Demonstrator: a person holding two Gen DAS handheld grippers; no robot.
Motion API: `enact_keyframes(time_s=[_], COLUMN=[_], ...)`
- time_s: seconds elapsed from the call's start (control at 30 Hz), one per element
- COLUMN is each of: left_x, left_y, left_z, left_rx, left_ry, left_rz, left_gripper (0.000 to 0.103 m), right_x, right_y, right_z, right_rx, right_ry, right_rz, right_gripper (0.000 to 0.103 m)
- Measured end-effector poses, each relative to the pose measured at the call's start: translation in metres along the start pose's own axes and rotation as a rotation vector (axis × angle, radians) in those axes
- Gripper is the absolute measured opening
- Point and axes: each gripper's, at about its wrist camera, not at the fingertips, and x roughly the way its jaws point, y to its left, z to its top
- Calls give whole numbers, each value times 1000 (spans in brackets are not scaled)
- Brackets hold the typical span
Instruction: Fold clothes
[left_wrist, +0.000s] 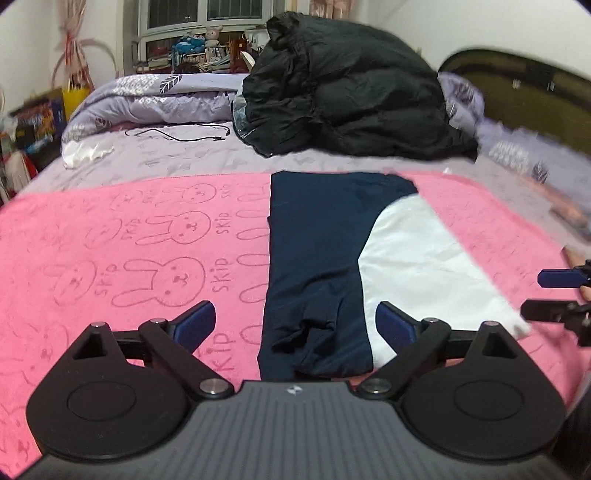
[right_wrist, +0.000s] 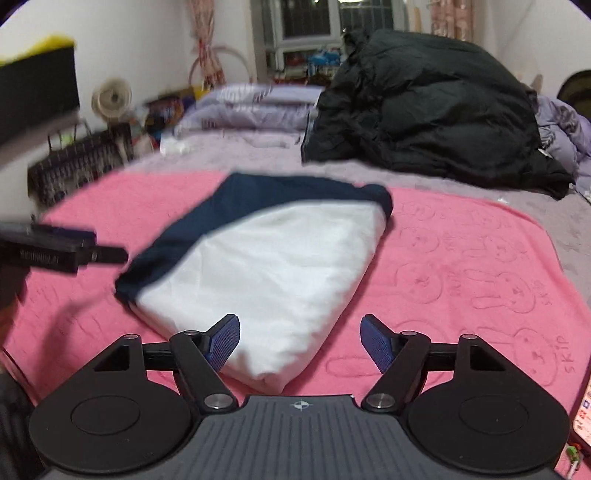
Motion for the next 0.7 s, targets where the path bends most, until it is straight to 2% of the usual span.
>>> enact_keyframes(time_s=[0.07, 0.1, 0.13, 0.2, 0.27, 0.3, 0.4, 0.5, 0.63, 0.7], left_x=[21, 31, 37, 39, 41, 41, 44, 44, 45, 45], left_y=[-5, -5, -2, 7, 11, 13, 16, 15, 13, 13], left_z=[-3, -6, -9, -11, -10, -11, -14, -17, -18, -19], left_rx=[33, 39, 21, -52, -101, -120, -124, -108, -102, -95], left_ry=[83, 125, 142, 137, 145, 149, 154, 157, 160, 155], left_rz=[85, 121, 120, 88, 78, 75, 76, 83, 83, 78], left_gripper=[95, 99, 99, 99, 99, 99, 101, 103, 103, 103], right_x=[7, 8, 7, -4, -14, -13, -3, 21, 31, 27], right_y=[8, 11, 15, 24, 41, 53, 88, 109, 96, 83], right_z=[-11, -18, -24, -37, -45, -48, -53, -53, -58, -62], right_rx=[-49, -76, -102, -147, -207, -253, -388, -483, -530, -535], right_ry=[49, 76, 86, 38, -45, -82, -174, -206, -222, -222], right_rz=[-69, -112, -155, -222, -205, -228, -300, -380, -470, -485], right_gripper=[72, 72, 72, 73, 74, 76, 79, 79, 84, 87])
